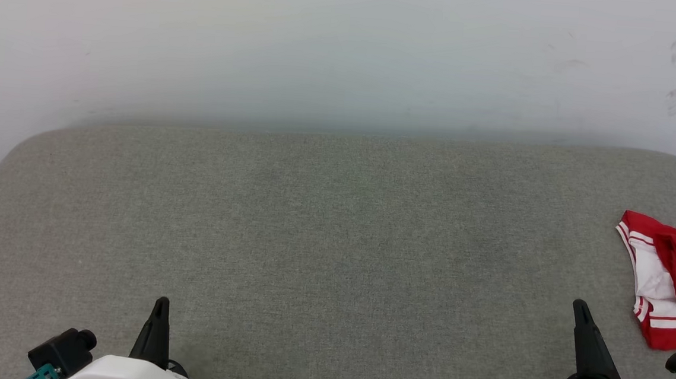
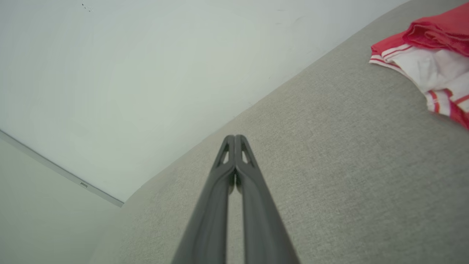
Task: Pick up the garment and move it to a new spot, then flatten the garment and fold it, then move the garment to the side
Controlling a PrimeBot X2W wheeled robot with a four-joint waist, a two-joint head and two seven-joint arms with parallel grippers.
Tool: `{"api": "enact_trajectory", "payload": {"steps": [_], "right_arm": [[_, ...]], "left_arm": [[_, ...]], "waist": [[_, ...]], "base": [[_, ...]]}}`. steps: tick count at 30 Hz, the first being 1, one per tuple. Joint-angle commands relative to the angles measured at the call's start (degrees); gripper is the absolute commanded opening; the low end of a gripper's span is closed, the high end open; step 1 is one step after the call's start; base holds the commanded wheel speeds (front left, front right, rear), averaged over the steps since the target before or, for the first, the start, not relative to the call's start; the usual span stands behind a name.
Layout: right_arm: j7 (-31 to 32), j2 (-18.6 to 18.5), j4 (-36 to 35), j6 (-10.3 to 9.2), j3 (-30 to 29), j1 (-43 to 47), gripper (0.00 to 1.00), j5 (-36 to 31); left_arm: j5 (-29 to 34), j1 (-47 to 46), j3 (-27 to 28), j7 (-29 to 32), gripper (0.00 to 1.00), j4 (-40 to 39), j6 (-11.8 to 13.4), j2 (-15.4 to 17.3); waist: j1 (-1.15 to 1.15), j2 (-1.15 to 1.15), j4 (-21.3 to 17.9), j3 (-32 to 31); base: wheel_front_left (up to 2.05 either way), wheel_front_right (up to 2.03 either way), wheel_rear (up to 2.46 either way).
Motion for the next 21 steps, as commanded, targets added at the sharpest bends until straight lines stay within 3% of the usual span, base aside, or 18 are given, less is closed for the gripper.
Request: {"api": "enact_trajectory", "payload": {"steps": [1,21], "right_arm": [[0.3,-0.11,-0.45,-0.01,-0.23,-1.65,0.0,1.83],[3.97,0.11,1.02,-0.01,-1.13,-3.89,0.0,16.18]], "left_arm": [[-1.93,-1.53,0.49,0.36,0.0,-0.38,-0.43,0.13],[-17.25,-4.15,2.04,4.08,0.0,0.96,-1.99,-0.17]], "waist": [[0.0,0.0,0.01,0.03],[0.0,0.0,0.11,0.52]], "base": [[0.0,0.0,0.0],[0.0,0.0,0.0]]}}
